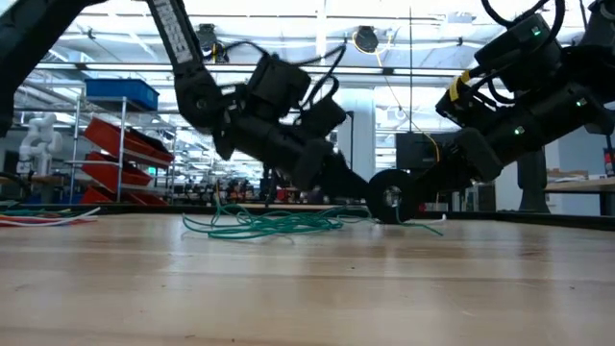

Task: Coil cords
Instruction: Coil the green wire onto the spool

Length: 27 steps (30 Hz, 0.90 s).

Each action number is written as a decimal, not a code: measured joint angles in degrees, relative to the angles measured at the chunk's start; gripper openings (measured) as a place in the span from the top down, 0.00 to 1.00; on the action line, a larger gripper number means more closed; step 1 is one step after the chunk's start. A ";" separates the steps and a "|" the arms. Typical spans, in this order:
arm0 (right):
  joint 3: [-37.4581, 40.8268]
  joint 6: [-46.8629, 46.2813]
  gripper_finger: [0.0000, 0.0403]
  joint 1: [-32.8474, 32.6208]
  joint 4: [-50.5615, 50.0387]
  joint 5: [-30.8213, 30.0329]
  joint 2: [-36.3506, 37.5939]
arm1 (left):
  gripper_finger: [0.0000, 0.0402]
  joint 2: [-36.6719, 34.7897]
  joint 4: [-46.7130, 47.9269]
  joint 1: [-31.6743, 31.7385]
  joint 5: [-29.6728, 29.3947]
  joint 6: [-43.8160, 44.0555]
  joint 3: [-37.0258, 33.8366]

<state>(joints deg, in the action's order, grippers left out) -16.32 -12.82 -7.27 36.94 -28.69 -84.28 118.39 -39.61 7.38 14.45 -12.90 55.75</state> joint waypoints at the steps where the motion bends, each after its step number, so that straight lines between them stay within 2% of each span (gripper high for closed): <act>1: 0.00 0.04 1.00 0.03 -0.02 0.00 0.30 | 0.80 -1.47 2.22 0.00 -0.10 -0.74 -0.07; 6: 0.00 2.00 1.00 -0.04 -0.28 -1.31 3.12 | 0.76 -7.51 11.14 0.05 -1.60 -4.17 -0.72; 12: 0.00 4.37 1.00 -0.02 -0.80 -1.86 7.70 | 0.76 -13.18 22.55 0.00 -9.17 -7.67 -0.78; 19: 0.00 8.34 1.00 0.03 -1.47 -3.12 14.61 | 0.75 -15.33 25.18 -0.32 -17.22 -8.84 -0.79; 27: 0.00 10.27 1.00 0.03 -4.54 -3.36 21.17 | 0.75 -15.34 26.62 -3.85 -32.62 -12.42 -0.79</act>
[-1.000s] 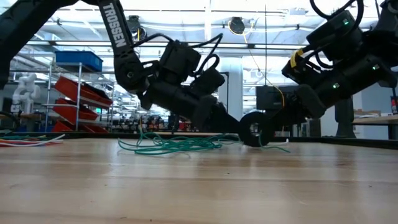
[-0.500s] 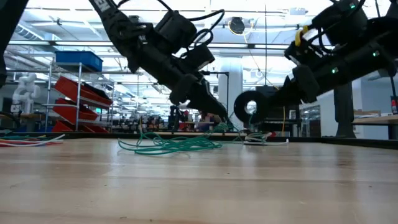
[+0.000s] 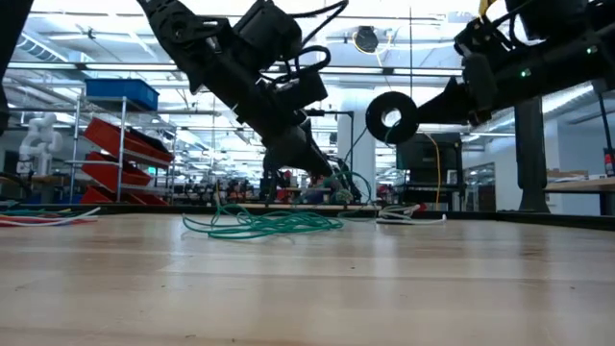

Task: Coil cords
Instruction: Coil the green wire onto the spool

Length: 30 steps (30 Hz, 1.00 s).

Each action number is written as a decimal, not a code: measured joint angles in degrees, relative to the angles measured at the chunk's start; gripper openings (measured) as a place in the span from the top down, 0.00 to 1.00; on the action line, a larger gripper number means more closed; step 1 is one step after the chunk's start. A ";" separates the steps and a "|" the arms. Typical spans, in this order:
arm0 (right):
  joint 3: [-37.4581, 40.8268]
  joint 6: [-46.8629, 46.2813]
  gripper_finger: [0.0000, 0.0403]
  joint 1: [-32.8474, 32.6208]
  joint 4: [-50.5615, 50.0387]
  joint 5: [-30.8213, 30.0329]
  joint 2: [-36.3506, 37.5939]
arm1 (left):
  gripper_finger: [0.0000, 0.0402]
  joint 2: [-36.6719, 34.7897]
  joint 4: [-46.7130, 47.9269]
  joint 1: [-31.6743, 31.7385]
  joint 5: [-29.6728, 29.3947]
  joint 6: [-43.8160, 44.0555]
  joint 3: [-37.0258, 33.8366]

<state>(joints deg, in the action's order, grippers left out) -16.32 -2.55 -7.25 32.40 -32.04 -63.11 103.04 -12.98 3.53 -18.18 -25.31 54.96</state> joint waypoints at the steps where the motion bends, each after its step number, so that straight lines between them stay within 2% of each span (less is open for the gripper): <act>1: 0.00 0.23 1.00 0.00 -0.08 0.01 0.50 | 0.75 0.00 -0.15 -0.57 -1.09 -0.60 0.00; 11: 0.00 1.95 1.00 0.17 -0.06 0.05 6.58 | 0.75 0.00 -7.85 -2.45 -8.74 -2.32 0.00; 22: 0.00 6.76 1.00 0.15 4.11 0.52 11.96 | 0.75 0.00 -15.89 -1.15 -5.84 -1.34 0.00; 30: -0.01 9.20 1.00 0.13 8.33 1.91 12.99 | 0.75 1.15 -19.96 2.19 -0.82 4.93 0.00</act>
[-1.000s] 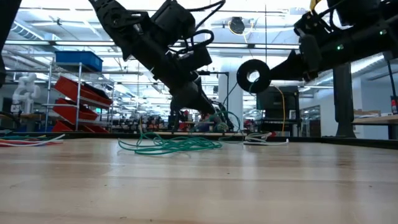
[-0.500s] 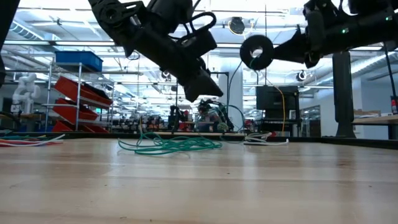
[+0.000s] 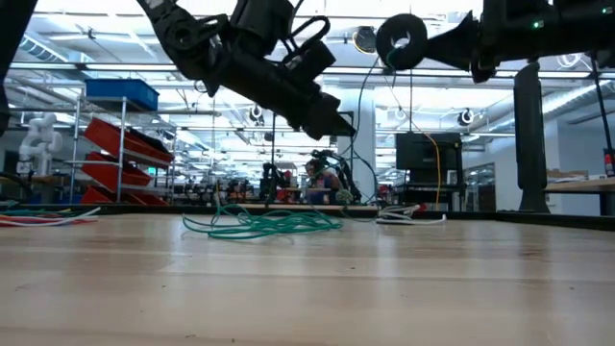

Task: Coil cords
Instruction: Coil the green wire onto the spool

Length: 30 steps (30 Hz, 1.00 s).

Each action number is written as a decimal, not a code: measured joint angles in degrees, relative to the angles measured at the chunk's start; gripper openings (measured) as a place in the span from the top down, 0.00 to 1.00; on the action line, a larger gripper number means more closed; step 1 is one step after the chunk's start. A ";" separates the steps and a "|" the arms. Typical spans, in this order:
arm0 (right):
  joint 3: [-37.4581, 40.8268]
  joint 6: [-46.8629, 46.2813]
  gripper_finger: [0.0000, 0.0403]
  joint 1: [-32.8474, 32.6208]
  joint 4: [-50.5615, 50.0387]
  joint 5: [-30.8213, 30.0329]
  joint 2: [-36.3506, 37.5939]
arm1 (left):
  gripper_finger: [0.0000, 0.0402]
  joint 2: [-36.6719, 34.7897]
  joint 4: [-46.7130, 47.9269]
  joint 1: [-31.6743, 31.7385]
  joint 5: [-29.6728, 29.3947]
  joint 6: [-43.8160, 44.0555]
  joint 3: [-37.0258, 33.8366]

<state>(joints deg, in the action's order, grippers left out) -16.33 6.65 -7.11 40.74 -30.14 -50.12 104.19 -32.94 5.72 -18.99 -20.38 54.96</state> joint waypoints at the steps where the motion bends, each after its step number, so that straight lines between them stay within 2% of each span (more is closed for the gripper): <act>1: 0.01 0.23 1.00 0.00 0.74 0.19 -0.01 | 0.75 0.52 -0.84 0.26 0.01 0.49 0.00; 12: -3.40 5.09 1.00 -0.02 0.60 0.44 -0.01 | 0.75 3.47 -6.79 0.50 1.36 1.71 -0.02; 15: -3.83 5.99 1.00 -0.02 0.36 -0.04 -0.01 | 0.75 3.33 -4.94 0.52 -1.75 0.57 -0.01; 22: -3.83 7.59 1.00 -0.02 -1.26 -2.86 -0.01 | 0.75 -2.51 -0.30 -1.86 -3.45 -0.96 -0.02; 24: -3.83 7.98 1.00 0.02 -1.91 -3.05 0.11 | 0.75 -5.20 3.06 -2.85 -0.98 -0.38 -0.02; 26: -3.83 8.48 1.00 0.02 -1.82 -3.08 0.23 | 0.75 -6.92 4.91 -3.34 4.06 2.60 0.00; 29: -3.83 9.01 1.00 0.02 -1.93 -3.07 0.25 | 0.75 -6.99 6.69 -3.53 12.42 9.65 0.00; 30: -3.83 9.05 1.00 0.02 -1.93 -3.07 0.27 | 0.75 -6.27 6.62 -3.74 13.53 10.72 0.00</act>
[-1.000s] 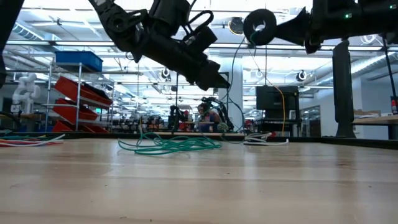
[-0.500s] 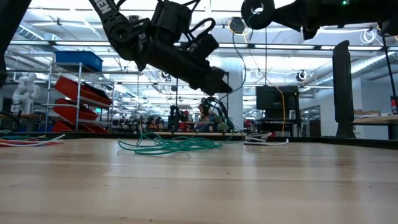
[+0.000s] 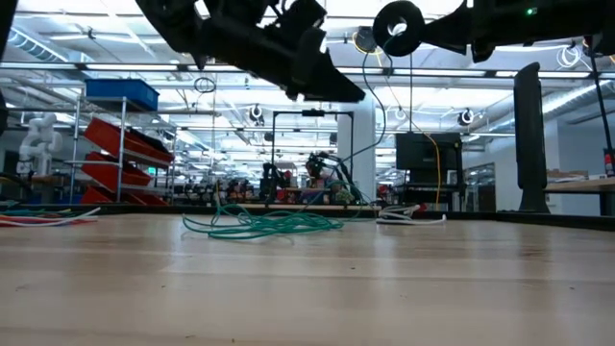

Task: Coil cords
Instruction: Coil the green wire onto the spool

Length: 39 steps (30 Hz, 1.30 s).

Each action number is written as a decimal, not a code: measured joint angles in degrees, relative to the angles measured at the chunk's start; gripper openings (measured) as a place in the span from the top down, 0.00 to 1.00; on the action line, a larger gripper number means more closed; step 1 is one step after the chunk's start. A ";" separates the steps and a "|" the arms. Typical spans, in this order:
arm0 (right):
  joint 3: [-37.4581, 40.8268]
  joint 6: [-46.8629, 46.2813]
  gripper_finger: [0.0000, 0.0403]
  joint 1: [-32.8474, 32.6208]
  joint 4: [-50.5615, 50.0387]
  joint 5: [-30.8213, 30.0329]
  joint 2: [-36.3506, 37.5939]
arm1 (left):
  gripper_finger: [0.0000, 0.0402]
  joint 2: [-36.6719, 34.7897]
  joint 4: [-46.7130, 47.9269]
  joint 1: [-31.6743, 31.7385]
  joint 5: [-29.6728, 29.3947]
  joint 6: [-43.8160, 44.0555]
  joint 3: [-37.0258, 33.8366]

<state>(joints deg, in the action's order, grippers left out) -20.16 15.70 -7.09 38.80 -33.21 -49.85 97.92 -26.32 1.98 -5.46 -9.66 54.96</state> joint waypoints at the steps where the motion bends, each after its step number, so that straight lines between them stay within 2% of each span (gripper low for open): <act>1: 0.00 0.00 1.00 0.00 0.05 0.01 0.00 | 0.75 0.62 -0.39 -0.29 -0.02 0.21 0.00; 7: 0.00 -0.04 1.00 0.00 0.05 0.02 0.00 | 0.72 4.78 -6.74 -1.46 -0.54 3.05 -0.02; 11: 0.00 -0.09 1.00 0.00 0.07 0.02 0.00 | 0.66 6.86 -8.98 -2.50 -9.70 3.16 -0.07; 13: 0.00 -0.19 1.00 0.00 0.08 0.02 0.00 | 0.63 6.98 -9.33 -2.46 -11.42 3.27 -0.07; 18: 0.01 -0.04 1.00 0.00 0.23 0.02 0.00 | 0.59 7.51 -10.87 -2.39 -11.80 4.91 -0.07; 27: 0.02 0.00 1.00 0.00 0.45 0.02 0.00 | 0.59 12.59 -15.29 -2.54 -8.08 8.88 0.81; 34: 0.02 0.00 1.00 0.00 0.43 0.02 -0.02 | 0.59 15.00 -15.36 -2.54 -8.29 10.44 2.86; 39: 0.02 -0.06 1.00 0.00 0.15 0.01 -0.02 | 0.61 15.00 -15.32 -2.60 -10.64 9.16 3.39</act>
<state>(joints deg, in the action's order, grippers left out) -20.14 15.64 -7.09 38.96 -33.20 -49.87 112.92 -41.65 -0.62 -16.11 -0.50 58.35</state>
